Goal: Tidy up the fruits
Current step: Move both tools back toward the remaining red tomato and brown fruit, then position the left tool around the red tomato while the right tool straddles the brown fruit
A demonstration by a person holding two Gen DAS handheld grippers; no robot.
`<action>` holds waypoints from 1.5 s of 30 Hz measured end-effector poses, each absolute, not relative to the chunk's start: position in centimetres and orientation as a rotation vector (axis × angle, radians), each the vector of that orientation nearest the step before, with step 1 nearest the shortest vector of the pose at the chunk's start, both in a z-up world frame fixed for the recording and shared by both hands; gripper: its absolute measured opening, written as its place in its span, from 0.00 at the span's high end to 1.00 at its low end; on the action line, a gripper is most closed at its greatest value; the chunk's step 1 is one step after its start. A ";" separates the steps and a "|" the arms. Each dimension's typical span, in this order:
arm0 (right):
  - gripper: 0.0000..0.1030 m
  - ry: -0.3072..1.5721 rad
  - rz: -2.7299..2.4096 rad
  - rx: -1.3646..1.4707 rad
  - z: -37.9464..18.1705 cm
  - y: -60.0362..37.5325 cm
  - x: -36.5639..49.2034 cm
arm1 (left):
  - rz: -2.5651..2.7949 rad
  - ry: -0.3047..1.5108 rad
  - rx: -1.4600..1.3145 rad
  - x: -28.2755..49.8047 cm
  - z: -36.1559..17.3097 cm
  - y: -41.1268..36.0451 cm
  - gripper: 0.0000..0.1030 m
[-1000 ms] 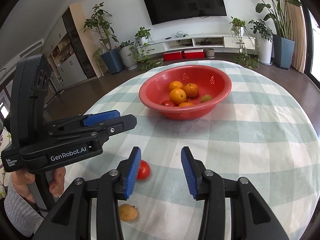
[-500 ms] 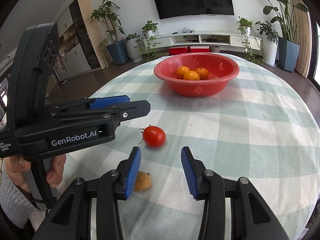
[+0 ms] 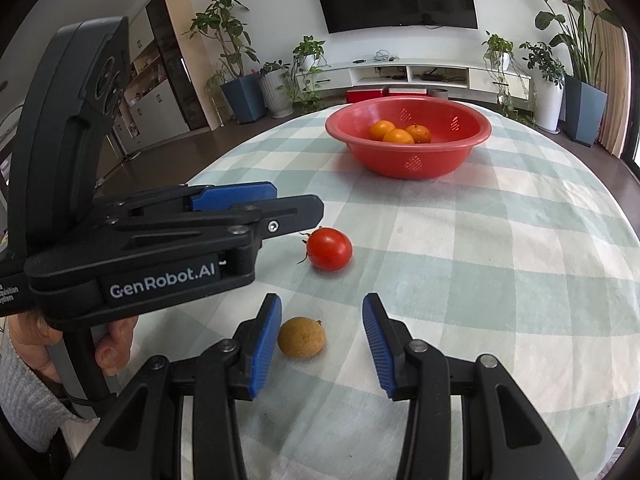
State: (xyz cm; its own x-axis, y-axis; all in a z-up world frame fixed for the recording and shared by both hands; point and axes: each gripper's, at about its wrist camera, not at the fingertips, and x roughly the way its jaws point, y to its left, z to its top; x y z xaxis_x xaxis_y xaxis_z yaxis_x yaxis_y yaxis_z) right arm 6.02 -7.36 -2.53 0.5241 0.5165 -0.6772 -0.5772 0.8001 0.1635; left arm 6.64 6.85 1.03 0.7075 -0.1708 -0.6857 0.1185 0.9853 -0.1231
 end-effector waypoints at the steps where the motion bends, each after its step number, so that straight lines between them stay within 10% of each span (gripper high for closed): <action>1: 0.55 0.781 0.657 -0.086 -2.5 -7.3 5.9 | -0.161 0.768 -0.071 6.6 1.0 6.8 0.58; 45: 0.55 0.810 0.675 -0.137 -3.6 -6.0 4.8 | -0.167 0.790 -0.072 6.5 -0.2 6.7 0.58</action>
